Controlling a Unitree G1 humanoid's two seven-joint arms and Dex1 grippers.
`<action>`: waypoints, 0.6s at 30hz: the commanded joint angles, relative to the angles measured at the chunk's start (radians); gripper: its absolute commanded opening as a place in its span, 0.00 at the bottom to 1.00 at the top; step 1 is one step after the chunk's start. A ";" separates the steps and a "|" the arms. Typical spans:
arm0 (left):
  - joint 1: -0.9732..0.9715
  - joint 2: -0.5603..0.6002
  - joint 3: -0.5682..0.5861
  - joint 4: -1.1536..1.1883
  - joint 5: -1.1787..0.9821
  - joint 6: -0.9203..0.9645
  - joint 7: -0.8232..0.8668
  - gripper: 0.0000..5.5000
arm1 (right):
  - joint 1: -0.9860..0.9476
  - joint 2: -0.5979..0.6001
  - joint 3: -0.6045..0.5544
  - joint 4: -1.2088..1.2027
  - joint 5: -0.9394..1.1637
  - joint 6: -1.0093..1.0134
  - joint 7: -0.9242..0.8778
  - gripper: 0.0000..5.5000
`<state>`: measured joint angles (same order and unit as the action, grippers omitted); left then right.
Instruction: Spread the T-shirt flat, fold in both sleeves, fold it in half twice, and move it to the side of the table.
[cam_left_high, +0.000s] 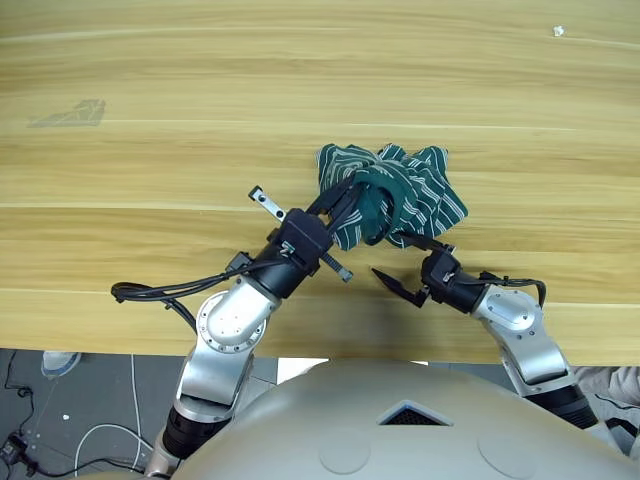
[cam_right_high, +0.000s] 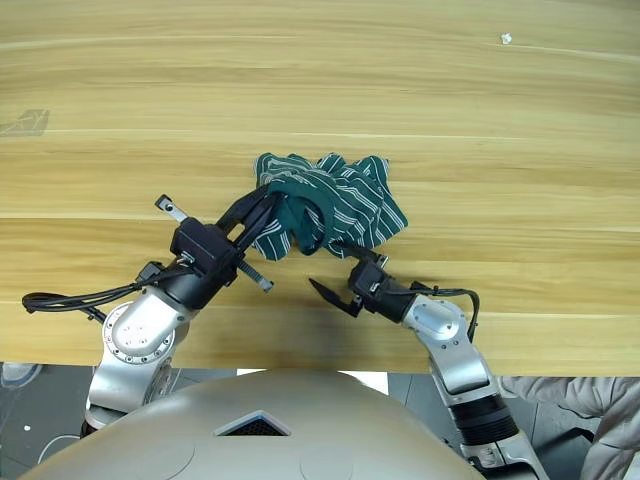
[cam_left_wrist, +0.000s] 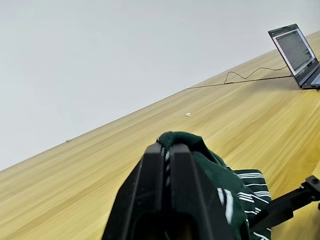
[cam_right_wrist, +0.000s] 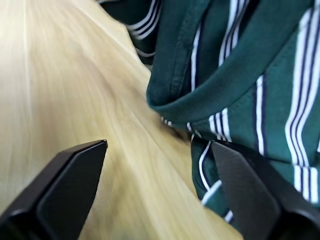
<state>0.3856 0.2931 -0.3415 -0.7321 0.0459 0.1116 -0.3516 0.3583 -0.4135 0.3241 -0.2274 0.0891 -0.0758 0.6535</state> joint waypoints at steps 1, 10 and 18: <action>-0.002 0.000 -0.017 0.011 0.006 0.009 0.005 0.00 | -0.020 0.055 -0.005 0.003 0.031 0.045 -0.039 0.70; 0.015 0.009 -0.075 -0.017 -0.028 0.030 -0.009 0.00 | -0.023 0.150 -0.004 -0.022 0.114 0.179 -0.089 0.66; 0.015 0.012 -0.079 -0.012 -0.020 0.029 0.009 0.00 | -0.011 0.152 0.010 -0.033 0.111 0.204 -0.088 0.40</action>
<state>0.4007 0.3036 -0.4201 -0.7483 0.0101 0.1314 -0.3512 0.3500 -0.2587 0.3346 -0.2477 0.1948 0.1153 0.5693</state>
